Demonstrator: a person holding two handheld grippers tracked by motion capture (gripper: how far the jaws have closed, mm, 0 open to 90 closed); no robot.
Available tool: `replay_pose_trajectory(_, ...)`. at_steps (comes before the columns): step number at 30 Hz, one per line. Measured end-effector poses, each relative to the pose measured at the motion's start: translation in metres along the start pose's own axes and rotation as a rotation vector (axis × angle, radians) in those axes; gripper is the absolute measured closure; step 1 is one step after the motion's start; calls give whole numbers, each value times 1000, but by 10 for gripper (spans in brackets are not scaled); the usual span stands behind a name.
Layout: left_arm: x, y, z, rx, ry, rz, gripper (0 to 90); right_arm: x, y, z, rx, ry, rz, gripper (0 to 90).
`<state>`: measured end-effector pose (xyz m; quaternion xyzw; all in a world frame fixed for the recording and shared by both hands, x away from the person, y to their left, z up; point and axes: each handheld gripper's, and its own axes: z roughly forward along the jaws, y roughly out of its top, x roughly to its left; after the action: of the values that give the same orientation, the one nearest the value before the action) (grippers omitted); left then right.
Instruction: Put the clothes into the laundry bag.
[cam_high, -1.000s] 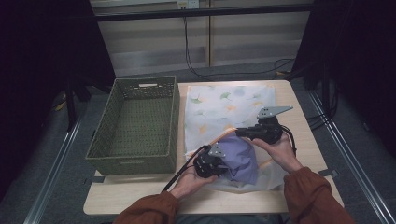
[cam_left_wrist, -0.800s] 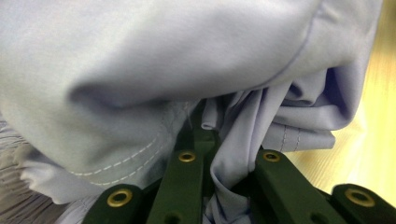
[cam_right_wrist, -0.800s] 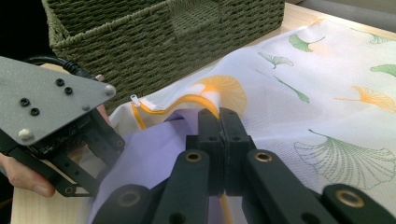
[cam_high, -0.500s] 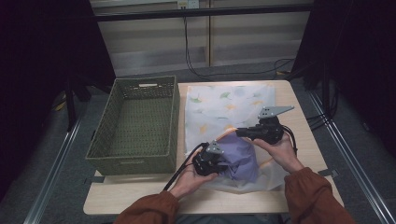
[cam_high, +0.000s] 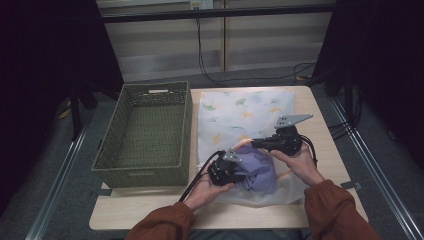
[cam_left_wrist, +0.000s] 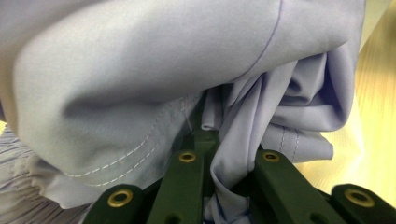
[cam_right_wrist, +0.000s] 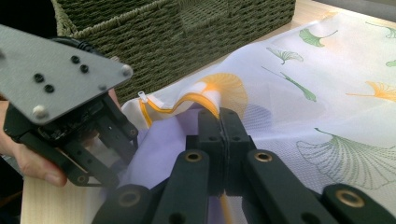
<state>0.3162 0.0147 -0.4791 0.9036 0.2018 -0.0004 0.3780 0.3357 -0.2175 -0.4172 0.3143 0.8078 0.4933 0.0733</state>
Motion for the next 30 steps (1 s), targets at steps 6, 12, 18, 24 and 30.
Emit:
replay_pose_trajectory(6, 2, 8, -1, 19, 19, 17, 855, 0, 0, 1, 5, 1, -3, 898)
replay_pose_trajectory(12, 4, 19, 3, -22, 16, -14, 856, 1, 1, 1, -1, 5, -5, 898)
replay_pose_trajectory(18, 8, 20, 4, -9, 29, -5, 855, 1, 1, 0, -4, 5, -6, 898)
replay_pose_trajectory(24, 13, 23, 4, -30, 51, -34, 855, 0, 2, -3, -8, 8, -4, 898)
replay_pose_trajectory(30, 17, 24, 7, -36, 84, -55, 854, 1, 2, -1, -2, 14, -7, 897)
